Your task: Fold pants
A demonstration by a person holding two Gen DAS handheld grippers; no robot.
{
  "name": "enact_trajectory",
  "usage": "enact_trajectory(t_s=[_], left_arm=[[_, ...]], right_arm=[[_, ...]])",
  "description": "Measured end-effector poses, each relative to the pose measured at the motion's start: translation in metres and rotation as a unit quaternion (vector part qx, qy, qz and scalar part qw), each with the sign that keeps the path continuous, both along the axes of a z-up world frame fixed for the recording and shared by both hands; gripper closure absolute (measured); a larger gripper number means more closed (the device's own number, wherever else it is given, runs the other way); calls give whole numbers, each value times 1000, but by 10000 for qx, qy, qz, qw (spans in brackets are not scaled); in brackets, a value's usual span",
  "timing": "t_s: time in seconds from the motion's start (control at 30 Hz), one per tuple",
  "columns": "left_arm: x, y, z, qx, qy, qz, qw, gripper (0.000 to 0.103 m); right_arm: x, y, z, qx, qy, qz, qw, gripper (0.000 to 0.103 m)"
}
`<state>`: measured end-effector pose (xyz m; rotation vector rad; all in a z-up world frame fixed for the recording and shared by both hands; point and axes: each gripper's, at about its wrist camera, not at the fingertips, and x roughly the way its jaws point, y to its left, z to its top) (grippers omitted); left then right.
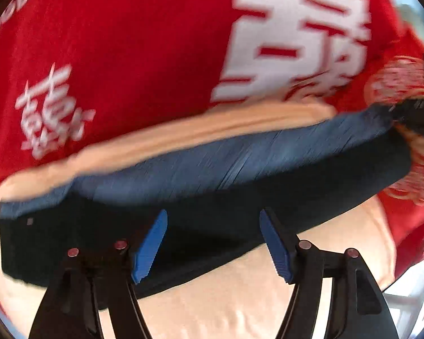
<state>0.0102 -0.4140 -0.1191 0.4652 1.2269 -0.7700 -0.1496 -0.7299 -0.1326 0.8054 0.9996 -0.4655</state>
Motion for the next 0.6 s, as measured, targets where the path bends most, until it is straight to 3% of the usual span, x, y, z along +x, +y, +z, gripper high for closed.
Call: enact_trajectory(t_s=[0.03, 0.07, 0.1, 0.13, 0.17, 0.33, 0.37, 0.4, 0.5, 0.6], left_arm=[[3, 4, -7, 98, 5, 90, 9999, 34], [6, 5, -21, 285, 3, 238, 9993, 34], [8, 6, -29, 376, 10, 296, 9989, 34], [10, 7, -38, 491, 26, 376, 9981, 34], [12, 7, -46, 594, 43, 462, 9972, 34], [18, 0, -58, 726, 21, 719, 9948, 34], [21, -3, -56, 687, -20, 761, 9947, 34], [24, -7, -53, 643, -67, 791, 9948, 34], [31, -22, -58, 627, -130, 804, 9947, 34], [36, -31, -78, 890, -136, 691, 9935, 34]], right_arm=[[4, -12, -8, -8, 70, -93, 9999, 94], [7, -20, -15, 7, 102, -106, 9999, 78], [13, -25, -20, 23, 149, -40, 9999, 42], [20, -27, -23, -51, 249, 77, 9996, 21], [26, -26, -20, -187, 292, 238, 9991, 11], [38, -15, 13, -939, 314, 739, 9923, 12], [37, -15, 18, -909, 270, 759, 9926, 15], [33, -10, 19, -801, 207, 780, 9935, 24], [28, 12, -4, -689, 606, 996, 9908, 53], [28, 21, -55, -419, 1120, 1146, 9862, 54]])
